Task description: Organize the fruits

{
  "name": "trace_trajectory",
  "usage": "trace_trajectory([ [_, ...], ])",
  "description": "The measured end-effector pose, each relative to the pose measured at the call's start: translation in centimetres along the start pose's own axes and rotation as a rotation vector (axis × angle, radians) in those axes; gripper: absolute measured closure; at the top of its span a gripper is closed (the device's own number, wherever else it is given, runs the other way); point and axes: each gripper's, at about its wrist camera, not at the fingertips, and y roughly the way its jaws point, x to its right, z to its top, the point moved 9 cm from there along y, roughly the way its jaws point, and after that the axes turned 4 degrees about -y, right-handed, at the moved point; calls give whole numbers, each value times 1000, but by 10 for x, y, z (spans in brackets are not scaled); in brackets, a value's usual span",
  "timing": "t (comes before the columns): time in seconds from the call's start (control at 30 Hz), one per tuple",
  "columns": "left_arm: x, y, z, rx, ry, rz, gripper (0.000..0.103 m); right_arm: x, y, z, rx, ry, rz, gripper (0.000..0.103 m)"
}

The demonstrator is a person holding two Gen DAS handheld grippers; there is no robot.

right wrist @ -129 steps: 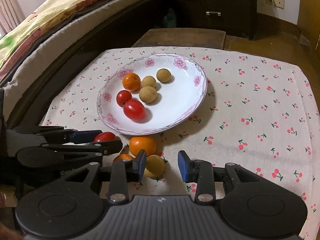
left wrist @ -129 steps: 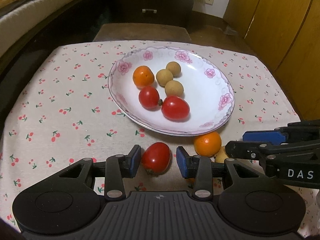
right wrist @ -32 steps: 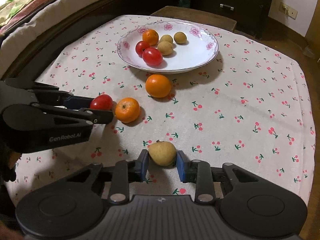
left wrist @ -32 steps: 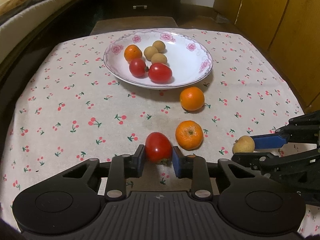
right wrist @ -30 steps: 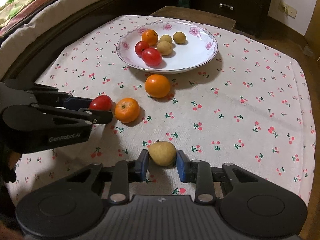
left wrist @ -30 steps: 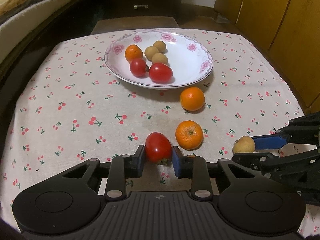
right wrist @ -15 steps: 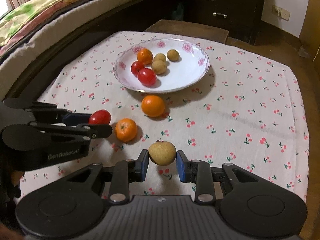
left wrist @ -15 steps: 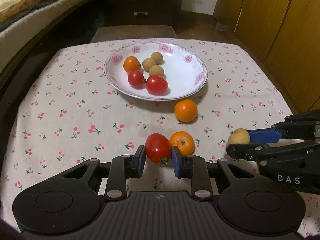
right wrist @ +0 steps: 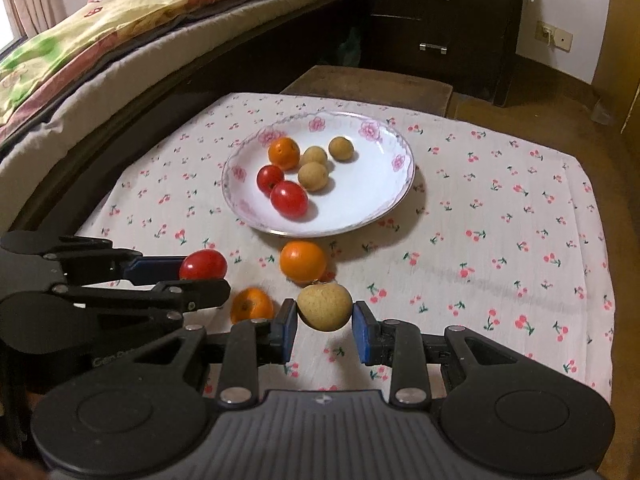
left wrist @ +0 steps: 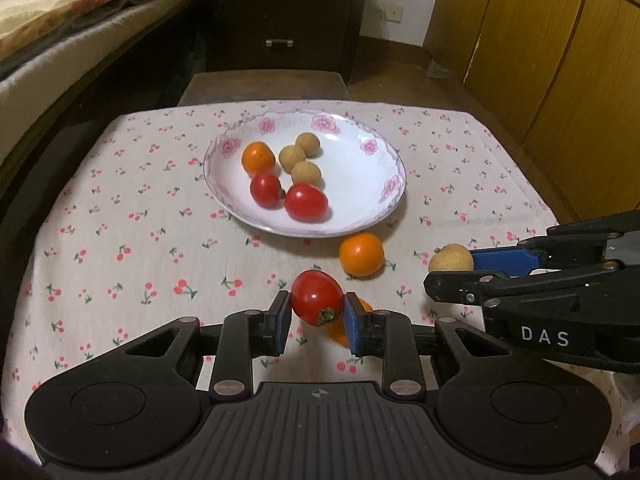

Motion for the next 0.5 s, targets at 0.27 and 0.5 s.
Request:
trace_trajectory([
  [0.27,2,4,17,17,-3,-6,68,5,5,18,21,18,7,72],
  [0.5,-1,9,24,16,-20,-12,68,10,11,30,34,37,7,72],
])
